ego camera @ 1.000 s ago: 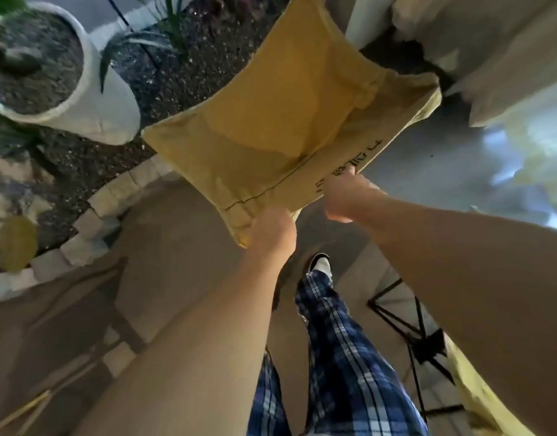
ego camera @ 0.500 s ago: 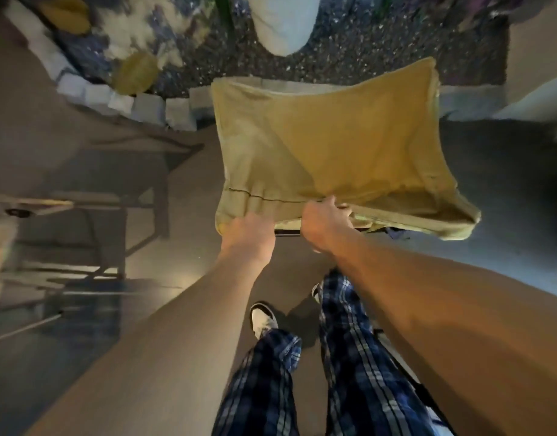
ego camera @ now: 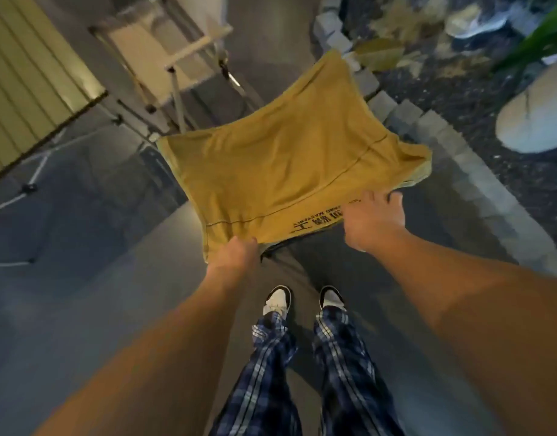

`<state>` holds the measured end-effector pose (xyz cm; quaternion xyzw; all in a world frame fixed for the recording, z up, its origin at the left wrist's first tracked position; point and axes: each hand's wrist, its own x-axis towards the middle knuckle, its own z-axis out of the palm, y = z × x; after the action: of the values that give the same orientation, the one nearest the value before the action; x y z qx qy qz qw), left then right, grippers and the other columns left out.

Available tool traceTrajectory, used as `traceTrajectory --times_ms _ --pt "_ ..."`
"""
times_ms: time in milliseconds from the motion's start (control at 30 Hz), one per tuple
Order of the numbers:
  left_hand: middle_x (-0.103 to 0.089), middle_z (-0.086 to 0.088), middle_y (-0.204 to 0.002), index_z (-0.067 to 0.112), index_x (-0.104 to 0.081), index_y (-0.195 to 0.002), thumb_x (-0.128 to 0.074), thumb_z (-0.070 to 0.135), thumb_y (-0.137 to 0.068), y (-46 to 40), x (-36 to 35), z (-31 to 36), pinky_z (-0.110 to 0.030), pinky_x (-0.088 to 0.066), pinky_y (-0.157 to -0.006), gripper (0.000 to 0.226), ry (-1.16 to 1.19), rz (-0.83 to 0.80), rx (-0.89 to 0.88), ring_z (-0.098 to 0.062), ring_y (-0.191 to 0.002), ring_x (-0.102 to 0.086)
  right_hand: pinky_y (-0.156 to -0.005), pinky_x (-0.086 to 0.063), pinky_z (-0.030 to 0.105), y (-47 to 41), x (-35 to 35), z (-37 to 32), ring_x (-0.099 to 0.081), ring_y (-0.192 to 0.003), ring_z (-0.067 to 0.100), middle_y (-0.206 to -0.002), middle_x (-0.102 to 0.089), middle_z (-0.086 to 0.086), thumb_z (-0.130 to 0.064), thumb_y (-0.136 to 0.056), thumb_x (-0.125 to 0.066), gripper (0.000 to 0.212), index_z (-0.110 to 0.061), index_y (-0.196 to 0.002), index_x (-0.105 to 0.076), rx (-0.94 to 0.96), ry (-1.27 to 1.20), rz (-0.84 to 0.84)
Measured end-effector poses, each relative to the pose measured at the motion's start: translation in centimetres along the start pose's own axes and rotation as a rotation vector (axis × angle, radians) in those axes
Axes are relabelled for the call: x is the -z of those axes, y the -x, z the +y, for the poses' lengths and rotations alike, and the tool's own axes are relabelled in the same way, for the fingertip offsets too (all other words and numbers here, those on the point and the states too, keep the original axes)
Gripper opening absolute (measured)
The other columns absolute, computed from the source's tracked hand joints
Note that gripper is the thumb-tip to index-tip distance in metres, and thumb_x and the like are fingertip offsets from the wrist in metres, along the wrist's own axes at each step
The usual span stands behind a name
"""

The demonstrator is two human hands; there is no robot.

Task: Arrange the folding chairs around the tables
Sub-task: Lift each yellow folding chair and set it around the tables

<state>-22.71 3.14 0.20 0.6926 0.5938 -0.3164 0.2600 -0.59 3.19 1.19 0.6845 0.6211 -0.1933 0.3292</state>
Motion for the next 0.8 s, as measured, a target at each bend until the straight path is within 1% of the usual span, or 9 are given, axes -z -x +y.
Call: traceTrajectory --times_ms 133,233,333,400,467,500,600,700,800 --pt "-0.059 -0.018 -0.119 0.003 -0.055 -0.123 -0.037 0.010 -0.101 1.7 -2.4 -4.7 -0.042 -0.048 -0.083 0.029 0.191 0.110 0.204 -0.038 -0.109 -0.059 -0.109 -0.013 0.062 -2.4 3.1 -2.8 -0.017 -0.137 0.050 -0.150 -0.026 0.014 -0.027 -0.096 -0.045 0.049 -0.027 -0.144 -0.035 0.113 0.139 0.166" --pt "-0.060 -0.016 -0.118 0.004 -0.053 -0.123 -0.041 0.009 -0.100 3.2 -4.5 -9.6 -0.038 -0.045 -0.077 0.027 0.247 0.074 0.324 -0.034 -0.107 -0.059 -0.110 -0.012 0.063 -3.6 5.7 -6.4 -0.009 -0.140 0.051 -0.155 -0.018 0.021 -0.026 -0.094 -0.048 0.055 -0.028 -0.146 -0.030 0.196 0.240 0.248" --pt "-0.060 -0.013 -0.113 0.008 -0.047 -0.125 -0.041 0.007 -0.097 4.9 -5.8 -13.4 -0.039 -0.050 -0.072 0.028 0.253 0.029 0.400 -0.032 -0.100 -0.061 -0.110 -0.007 0.064 -4.0 7.0 -9.9 0.003 -0.142 0.050 -0.158 -0.004 0.022 -0.021 -0.094 -0.048 0.051 -0.027 -0.143 -0.033 0.271 0.271 0.267" --pt "-0.059 -0.014 -0.112 0.011 -0.045 -0.126 -0.038 0.006 -0.097 6.6 -7.3 -16.9 -0.042 -0.051 -0.074 0.030 0.285 0.033 0.486 -0.035 -0.101 -0.061 -0.110 -0.005 0.067 -3.9 7.6 -14.9 0.007 -0.143 0.050 -0.158 -0.006 0.023 -0.018 -0.092 -0.050 0.046 -0.025 -0.137 -0.040 0.356 0.279 0.255" --pt "-0.056 -0.016 -0.112 0.014 -0.043 -0.129 -0.035 0.005 -0.097 7.8 -8.7 -19.9 -0.044 -0.051 -0.078 0.034 0.326 0.065 0.553 -0.036 -0.103 -0.058 -0.109 -0.012 0.068 -3.6 7.8 -18.8 -0.002 -0.142 0.049 -0.152 -0.020 0.020 -0.020 -0.090 -0.056 0.045 -0.022 -0.132 -0.042 0.381 0.240 0.181" --pt "-0.055 -0.017 -0.113 0.015 -0.042 -0.131 -0.034 0.004 -0.096 8.2 -9.3 -21.5 -0.044 -0.050 -0.080 0.037 0.353 0.077 0.571 -0.036 -0.105 -0.056 -0.108 -0.020 0.067 -3.5 7.7 -20.5 -0.011 -0.140 0.049 -0.147 -0.027 0.018 -0.022 -0.089 -0.059 0.047 -0.021 -0.132 -0.040 0.375 0.218 0.141" --pt "-0.050 -0.020 -0.118 0.015 -0.043 -0.132 -0.033 0.000 -0.095 8.5 -10.4 -25.2 -0.047 -0.049 -0.086 0.041 0.456 0.098 0.627 -0.037 -0.114 -0.046 -0.096 -0.039 0.052 -2.9 7.2 -23.8 -0.037 -0.125 0.048 -0.139 -0.033 0.016 -0.024 -0.091 -0.058 0.052 -0.014 -0.137 -0.035 0.339 0.259 0.129" --pt "-0.050 -0.019 -0.117 0.011 -0.046 -0.126 -0.036 -0.005 -0.091 7.9 -10.5 -28.1 -0.048 -0.047 -0.086 0.040 0.481 0.147 0.579 -0.036 -0.118 -0.039 -0.097 -0.043 0.045 -2.0 7.2 -26.6 -0.038 -0.122 0.048 -0.144 -0.025 0.021 -0.018 -0.095 -0.052 0.048 -0.005 -0.140 -0.039 0.238 0.346 0.095" --pt "-0.056 -0.016 -0.115 0.011 -0.049 -0.123 -0.039 -0.004 -0.092 7.1 -10.4 -30.5 -0.041 -0.045 -0.083 0.036 0.421 0.188 0.507 -0.034 -0.116 -0.043 -0.099 -0.043 0.046 -1.3 6.9 -28.1 -0.037 -0.125 0.049 -0.145 -0.025 0.025 -0.014 -0.095 -0.054 0.050 -0.002 -0.142 -0.039 0.182 0.440 0.088"
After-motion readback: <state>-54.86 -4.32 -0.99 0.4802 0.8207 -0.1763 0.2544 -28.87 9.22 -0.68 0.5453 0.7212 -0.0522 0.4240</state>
